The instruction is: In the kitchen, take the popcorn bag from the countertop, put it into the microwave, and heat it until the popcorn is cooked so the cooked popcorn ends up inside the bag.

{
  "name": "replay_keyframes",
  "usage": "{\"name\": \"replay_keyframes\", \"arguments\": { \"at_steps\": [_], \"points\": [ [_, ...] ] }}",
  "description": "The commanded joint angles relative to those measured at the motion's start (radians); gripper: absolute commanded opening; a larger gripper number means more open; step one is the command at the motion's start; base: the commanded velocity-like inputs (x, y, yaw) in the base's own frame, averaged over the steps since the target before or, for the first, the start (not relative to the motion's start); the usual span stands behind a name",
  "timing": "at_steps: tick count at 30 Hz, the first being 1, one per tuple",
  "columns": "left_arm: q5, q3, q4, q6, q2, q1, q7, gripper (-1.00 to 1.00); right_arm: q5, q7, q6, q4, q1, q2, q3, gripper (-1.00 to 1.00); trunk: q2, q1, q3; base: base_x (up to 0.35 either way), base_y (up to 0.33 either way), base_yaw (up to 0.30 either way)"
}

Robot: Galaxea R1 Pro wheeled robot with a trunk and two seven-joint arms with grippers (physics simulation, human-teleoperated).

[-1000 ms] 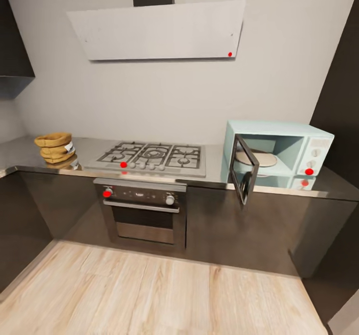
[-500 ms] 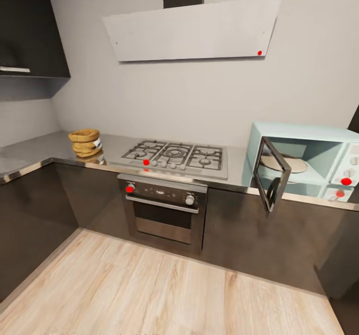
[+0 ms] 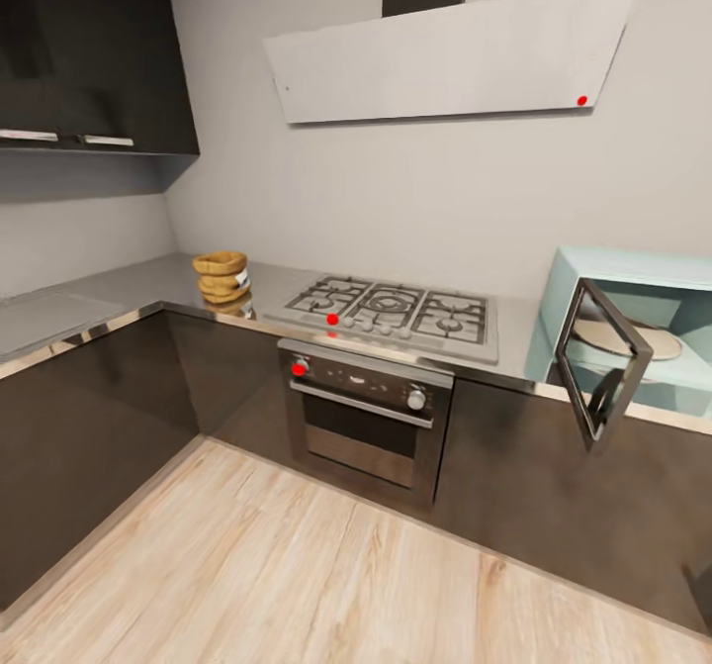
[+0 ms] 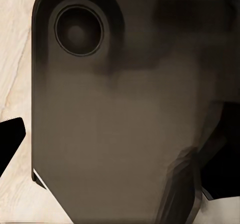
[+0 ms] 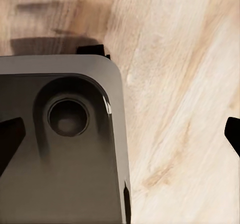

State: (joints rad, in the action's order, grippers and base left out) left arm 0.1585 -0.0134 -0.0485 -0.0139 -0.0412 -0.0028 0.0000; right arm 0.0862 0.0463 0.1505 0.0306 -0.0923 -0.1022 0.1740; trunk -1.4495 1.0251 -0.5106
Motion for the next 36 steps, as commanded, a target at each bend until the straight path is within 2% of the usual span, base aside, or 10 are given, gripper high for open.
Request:
{"name": "replay_keyframes", "arguments": {
  "at_steps": [1,14,19,36],
  "points": [
    [0.009,-0.002,0.000,-0.001,0.000,0.000,0.000,1.00,0.009,0.001,0.006,0.003,-0.001,-0.001,0.009,1.00,0.000,0.000,-0.001,0.000,0.000,0.269],
    [0.009,-0.002,0.000,-0.001,0.000,0.000,0.000,1.00,0.009,-0.001,0.006,0.004,-0.001,0.001,0.009,1.00,0.000,0.000,-0.001,0.000,0.000,0.269],
    [0.009,-0.002,0.000,-0.001,0.000,0.000,0.000,1.00,0.009,-0.022,0.006,0.003,-0.001,0.015,0.009,1.00,0.000,0.000,-0.001,0.000,0.000,0.269],
    [0.009,-0.002,0.000,-0.001,0.000,0.000,0.000,1.00,0.010,-0.028,0.009,0.003,-0.001,0.016,0.009,1.00,0.000,0.000,-0.001,0.000,0.000,0.270]
  ]
}}
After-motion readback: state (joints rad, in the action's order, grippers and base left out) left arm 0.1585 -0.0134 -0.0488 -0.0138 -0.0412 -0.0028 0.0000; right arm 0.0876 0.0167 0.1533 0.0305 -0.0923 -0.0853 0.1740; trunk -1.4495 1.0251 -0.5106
